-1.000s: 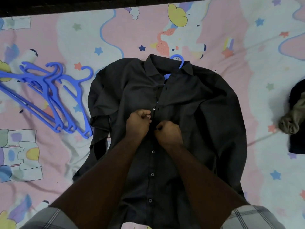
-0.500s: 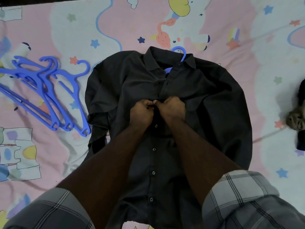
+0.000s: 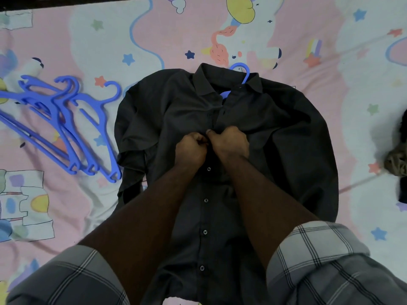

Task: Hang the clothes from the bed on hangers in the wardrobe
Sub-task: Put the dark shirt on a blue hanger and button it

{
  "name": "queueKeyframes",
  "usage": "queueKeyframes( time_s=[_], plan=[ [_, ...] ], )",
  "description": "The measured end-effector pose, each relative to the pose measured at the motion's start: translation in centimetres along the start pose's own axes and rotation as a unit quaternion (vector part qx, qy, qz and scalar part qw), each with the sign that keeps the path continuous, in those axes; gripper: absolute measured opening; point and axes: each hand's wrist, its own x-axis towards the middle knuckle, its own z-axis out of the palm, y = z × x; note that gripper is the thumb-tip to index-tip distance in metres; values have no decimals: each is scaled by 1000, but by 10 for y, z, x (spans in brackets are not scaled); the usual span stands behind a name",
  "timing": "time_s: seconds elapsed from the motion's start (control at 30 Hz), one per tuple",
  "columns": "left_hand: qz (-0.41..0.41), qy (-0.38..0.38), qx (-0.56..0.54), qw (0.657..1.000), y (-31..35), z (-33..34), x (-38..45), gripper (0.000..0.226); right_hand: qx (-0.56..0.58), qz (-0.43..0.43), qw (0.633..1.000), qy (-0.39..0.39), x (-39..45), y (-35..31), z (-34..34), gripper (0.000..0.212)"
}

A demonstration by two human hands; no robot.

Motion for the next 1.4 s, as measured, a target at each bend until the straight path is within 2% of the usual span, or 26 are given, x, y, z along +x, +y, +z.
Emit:
queueKeyframes(
  time_s=[0.13, 0.23, 0.4, 0.53, 0.6, 0.73, 0.93, 1.3, 1.4],
  plan=[
    [-10, 3, -4, 1000, 2, 0, 1, 16, 26, -2, 1000, 9, -5, 4, -3, 38],
    [-28, 3, -19, 999, 5, 0, 2, 15, 132, 24, 991, -11, -4, 14, 2, 30],
    [-24, -2, -74, 997, 8, -3, -2, 13, 286, 60, 956, -34, -15, 26, 1, 9],
    [-47, -5, -189, 981, 10, -6, -7, 10, 393, 61, 916, -42, -23, 25, -4, 17],
    [-50, -15, -223, 973, 14, -8, -11, 13, 426, 64, 901, -52, -27, 23, -3, 11],
    [-49, -44, -255, 965, 21, -15, -18, 4, 463, 61, 882, -63, -33, 23, -4, 11],
    [-40, -65, -282, 956, 17, -20, -24, 9, 473, 34, 878, -69, -40, 26, -7, 18],
    [-29, -48, -306, 951, 17, -19, -44, 9, 523, 59, 849, -56, -55, 30, -13, 18],
    [-21, -41, -307, 951, 18, -18, -47, 9, 507, 44, 860, -37, -58, 28, -15, 20]
  ],
)
